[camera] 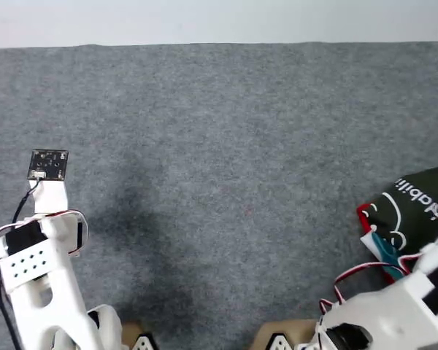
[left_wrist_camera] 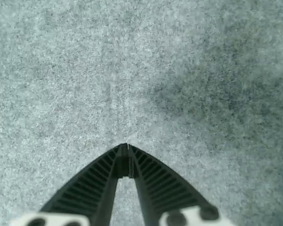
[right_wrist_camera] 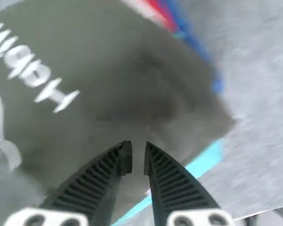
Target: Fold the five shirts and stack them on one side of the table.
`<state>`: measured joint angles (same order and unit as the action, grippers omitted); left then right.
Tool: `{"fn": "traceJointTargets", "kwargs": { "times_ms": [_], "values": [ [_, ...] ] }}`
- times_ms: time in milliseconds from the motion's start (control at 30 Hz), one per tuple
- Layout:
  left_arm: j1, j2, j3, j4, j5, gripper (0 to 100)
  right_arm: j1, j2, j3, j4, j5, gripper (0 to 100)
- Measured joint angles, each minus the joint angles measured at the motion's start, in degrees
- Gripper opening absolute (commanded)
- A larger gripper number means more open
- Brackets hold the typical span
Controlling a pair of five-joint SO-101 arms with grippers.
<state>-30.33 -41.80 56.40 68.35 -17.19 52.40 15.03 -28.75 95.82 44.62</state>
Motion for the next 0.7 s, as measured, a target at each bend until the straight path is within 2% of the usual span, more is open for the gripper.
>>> {"fn": "traceJointTargets", "kwargs": {
  "times_ms": [67,233,333,433,600,700],
  "values": [
    [0.0,0.0,0.0,0.0,0.0,0,-1.4,0.0,-0.6,3.9,-1.9,6.2],
    [0.0,0.0,0.0,0.0,0.0,0,-3.3,-1.0,2.8,4.5,-5.8,6.2],
    [0.0,0.0,0.0,0.0,0.0,0,-7.1,-3.7,8.0,4.5,-7.6,6.2],
    [1.2,0.0,0.6,0.0,0.0,0,-12.0,-4.7,12.2,3.5,-12.7,6.2],
    [5.0,0.0,1.6,0.0,0.0,0,-19.0,-4.7,20.7,-9.1,-18.5,6.2],
    [5.5,-0.1,1.6,0.0,0.0,0,-22.4,-4.7,26.6,-17.7,-19.6,6.2]
  ]
}}
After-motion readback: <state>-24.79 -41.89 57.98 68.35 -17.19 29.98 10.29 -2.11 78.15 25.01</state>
